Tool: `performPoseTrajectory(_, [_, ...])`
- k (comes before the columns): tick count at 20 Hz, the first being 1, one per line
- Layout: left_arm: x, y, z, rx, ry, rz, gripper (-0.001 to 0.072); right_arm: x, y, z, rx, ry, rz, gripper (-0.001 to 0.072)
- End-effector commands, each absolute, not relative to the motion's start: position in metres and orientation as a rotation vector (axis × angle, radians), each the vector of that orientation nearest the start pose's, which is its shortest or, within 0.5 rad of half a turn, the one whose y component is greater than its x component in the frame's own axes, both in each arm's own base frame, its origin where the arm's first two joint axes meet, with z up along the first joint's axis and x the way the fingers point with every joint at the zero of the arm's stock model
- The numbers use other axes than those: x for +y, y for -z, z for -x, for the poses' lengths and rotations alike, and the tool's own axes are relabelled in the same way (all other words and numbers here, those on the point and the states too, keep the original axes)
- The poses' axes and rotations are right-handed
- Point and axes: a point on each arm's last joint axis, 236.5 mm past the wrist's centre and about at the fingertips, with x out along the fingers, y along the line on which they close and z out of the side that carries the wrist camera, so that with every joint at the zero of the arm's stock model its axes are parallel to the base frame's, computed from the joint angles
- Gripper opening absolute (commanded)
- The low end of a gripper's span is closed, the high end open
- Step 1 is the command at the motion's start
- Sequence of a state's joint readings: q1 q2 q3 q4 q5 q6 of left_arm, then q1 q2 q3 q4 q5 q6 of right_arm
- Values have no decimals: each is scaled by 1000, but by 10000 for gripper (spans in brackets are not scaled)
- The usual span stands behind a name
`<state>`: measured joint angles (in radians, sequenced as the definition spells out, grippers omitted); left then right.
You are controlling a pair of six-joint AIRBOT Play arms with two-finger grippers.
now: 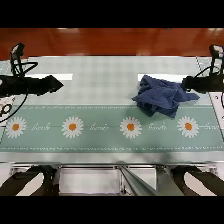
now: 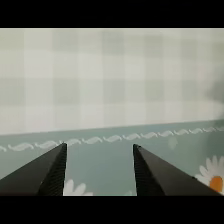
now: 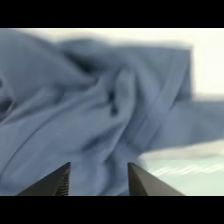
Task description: Fold the shirts.
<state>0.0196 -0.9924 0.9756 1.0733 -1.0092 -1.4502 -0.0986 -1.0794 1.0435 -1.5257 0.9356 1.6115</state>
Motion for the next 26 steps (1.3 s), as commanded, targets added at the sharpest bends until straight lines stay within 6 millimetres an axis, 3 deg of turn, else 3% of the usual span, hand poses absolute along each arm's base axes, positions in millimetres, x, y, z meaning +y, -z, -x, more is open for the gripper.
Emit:
performPoseTrajectory(1, [-97, -91, -332, 1012, 318, 364, 508, -70, -70, -392, 966, 217, -96, 413])
performPoseTrajectory(2, [-99, -93, -323, 999, 325, 359, 508, -61, -54, -389, 1003, 187, -157, 413])
performPoseTrajectory(4, [-105, -92, -308, 977, 341, 350, 508, -20, -24, -389, 1072, 40, -251, 411])
performPoseTrajectory(6, [-112, -89, -302, 955, 356, 344, 508, 21, -6, -405, 1079, -87, -285, 408])
performPoseTrajectory(8, [-121, -84, -299, 962, 378, 339, 508, 45, 13, -424, 1087, -127, -286, 409])
performPoseTrajectory(12, [-133, -83, -295, 967, 411, 321, 508, 64, 59, -450, 1210, -165, -275, 408])
performPoseTrajectory(16, [-135, -83, -296, 965, 416, 319, 508, 66, 105, -435, 1403, -167, -268, 407])
performPoseTrajectory(17, [-135, -82, -296, 965, 415, 319, 508, 67, 109, -431, 1430, -173, -265, 371])
performPoseTrajectory(18, [-135, -83, -297, 962, 414, 320, 508, 67, 109, -427, 1446, -182, -260, 214])
performPoseTrajectory(19, [-134, -84, -299, 952, 411, 320, 508, 70, 106, -424, 1456, -223, -232, 21])
performPoseTrajectory(21, [-122, -86, -310, 911, 372, 284, 508, 72, 87, -427, 1448, -269, -200, 24])
performPoseTrajectory(23, [-90, -90, -321, 878, 281, 234, 508, 71, 43, -443, 1372, -297, -153, 24])
performPoseTrajectory(26, [-49, -105, -332, 831, 157, 304, 508, 68, -67, -477, 1110, -304, -85, 23])
